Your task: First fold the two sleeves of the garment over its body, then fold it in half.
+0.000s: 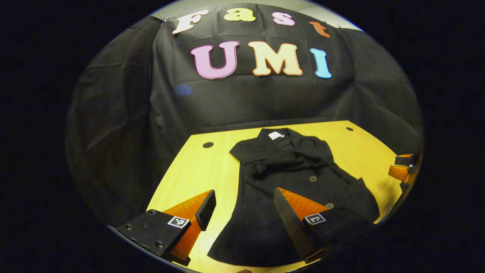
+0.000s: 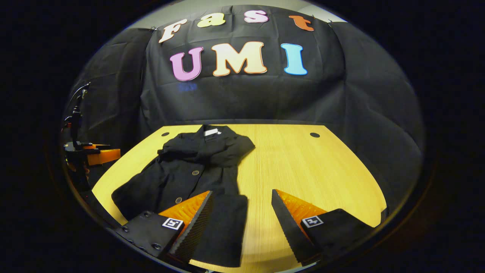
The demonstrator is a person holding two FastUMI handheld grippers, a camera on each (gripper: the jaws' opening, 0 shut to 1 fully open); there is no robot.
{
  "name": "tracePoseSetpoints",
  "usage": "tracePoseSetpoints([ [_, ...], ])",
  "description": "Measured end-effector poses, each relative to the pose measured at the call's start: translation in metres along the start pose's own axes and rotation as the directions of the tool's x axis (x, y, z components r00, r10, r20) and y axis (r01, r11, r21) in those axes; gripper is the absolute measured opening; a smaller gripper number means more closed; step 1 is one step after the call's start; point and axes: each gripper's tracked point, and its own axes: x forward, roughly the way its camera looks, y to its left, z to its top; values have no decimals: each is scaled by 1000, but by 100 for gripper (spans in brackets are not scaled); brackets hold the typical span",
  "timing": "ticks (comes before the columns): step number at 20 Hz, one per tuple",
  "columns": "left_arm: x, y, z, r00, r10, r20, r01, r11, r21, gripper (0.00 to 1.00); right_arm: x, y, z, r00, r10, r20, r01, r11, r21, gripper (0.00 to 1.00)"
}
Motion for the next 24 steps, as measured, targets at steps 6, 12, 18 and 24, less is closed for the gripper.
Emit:
tracePoseSetpoints([
  [6, -17, 19, -73, 993, -17, -115, 14, 1000, -22, 94, -11, 20, -58, 994, -37, -99, 35, 999, -24, 98],
  [12, -22, 24, -135, 975, -54, -216, 46, 998, -43, 95, -15, 27, -111, 974, -94, -205, 88, 995, -39, 98],
  [18, -19, 21, -162, 966, -98, -239, 83, 994, -72, 98, -15, 39, -159, 931, -69, -358, 96, 994, 58, 99],
  [24, -22, -6, -162, 970, -141, -198, 130, 989, -67, 48, -8, 55, -153, 933, 39, -359, -11, 997, 81, 50],
])
